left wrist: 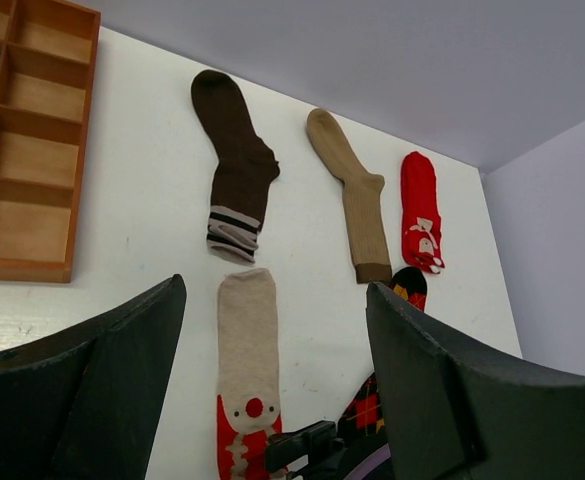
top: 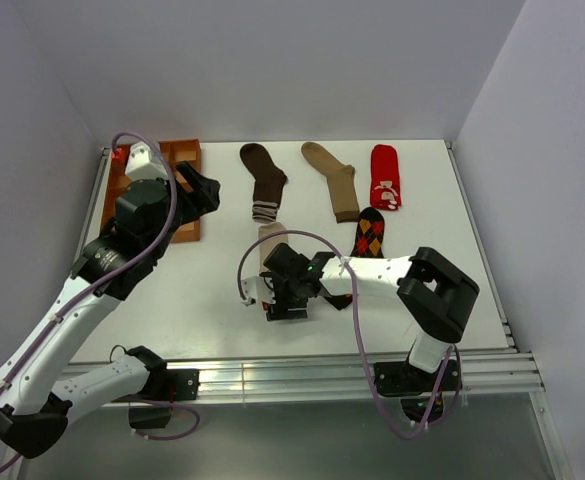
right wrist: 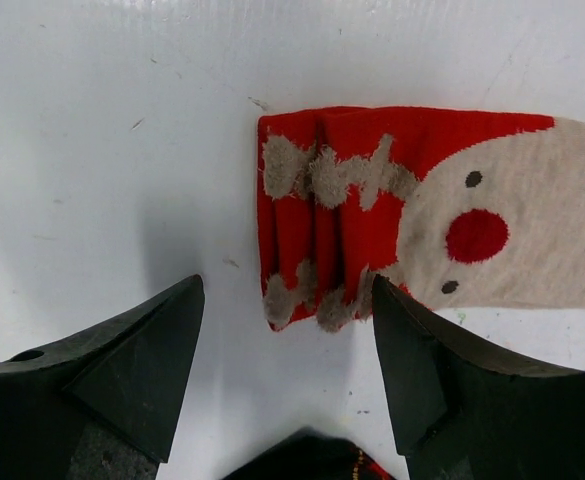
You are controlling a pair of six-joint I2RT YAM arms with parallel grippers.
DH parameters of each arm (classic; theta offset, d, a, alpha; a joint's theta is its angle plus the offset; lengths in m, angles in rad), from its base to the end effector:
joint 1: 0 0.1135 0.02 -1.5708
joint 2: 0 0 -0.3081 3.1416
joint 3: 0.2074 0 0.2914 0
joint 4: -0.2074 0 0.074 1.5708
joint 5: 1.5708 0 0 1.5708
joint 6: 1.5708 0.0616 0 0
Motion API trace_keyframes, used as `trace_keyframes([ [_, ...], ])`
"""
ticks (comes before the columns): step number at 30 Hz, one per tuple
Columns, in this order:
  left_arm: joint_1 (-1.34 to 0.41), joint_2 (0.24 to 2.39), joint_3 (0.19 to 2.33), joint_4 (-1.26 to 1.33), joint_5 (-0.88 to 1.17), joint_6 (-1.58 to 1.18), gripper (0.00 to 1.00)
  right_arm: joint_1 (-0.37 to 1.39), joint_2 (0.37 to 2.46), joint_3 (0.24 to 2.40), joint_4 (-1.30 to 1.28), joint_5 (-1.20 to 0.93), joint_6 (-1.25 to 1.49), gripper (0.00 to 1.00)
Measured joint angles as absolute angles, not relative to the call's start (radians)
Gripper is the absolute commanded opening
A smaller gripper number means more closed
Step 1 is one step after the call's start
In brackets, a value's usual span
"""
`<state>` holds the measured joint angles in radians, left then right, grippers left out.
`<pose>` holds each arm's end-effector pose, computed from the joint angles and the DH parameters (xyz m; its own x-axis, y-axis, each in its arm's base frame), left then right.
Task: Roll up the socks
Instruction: Roll the sock at the center of the board.
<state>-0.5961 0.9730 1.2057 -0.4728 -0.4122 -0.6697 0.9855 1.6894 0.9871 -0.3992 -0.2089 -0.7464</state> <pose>0.2099 -0.1126 0.4613 -0.2737 -0.5016 -0.8207 0.0287 0.8486 -0.5282 0.1958 0.3185 0.1613 0.2271 -0.8597 -0.4576 -0.9712 -0.1654 -0.1713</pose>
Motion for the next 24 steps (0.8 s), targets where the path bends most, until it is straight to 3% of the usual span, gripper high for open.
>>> trace_keyframes([
  [4, -0.596, 0.987, 1.192, -0.468, -0.408, -0.667, 0.78, 0.992, 1.705, 0.987, -0.368, -0.183, -0.750, 0.74],
  [12, -0.596, 0.994, 1.134, -0.437, -0.397, -0.665, 0.77, 0.992, 1.713, 0.987, -0.299, -0.139, -0.749, 0.50],
  [17, -0.596, 1.007, 1.091, -0.414, -0.380, -0.665, 0.77, 0.992, 1.731, 0.987, -0.289, -0.132, -0.749, 0.47],
  [24, -0.596, 1.013, 1.012, -0.351, -0.333, -0.657, 0.74, 0.983, 1.765, 1.042, -0.349, -0.162, -0.749, 0.23],
])
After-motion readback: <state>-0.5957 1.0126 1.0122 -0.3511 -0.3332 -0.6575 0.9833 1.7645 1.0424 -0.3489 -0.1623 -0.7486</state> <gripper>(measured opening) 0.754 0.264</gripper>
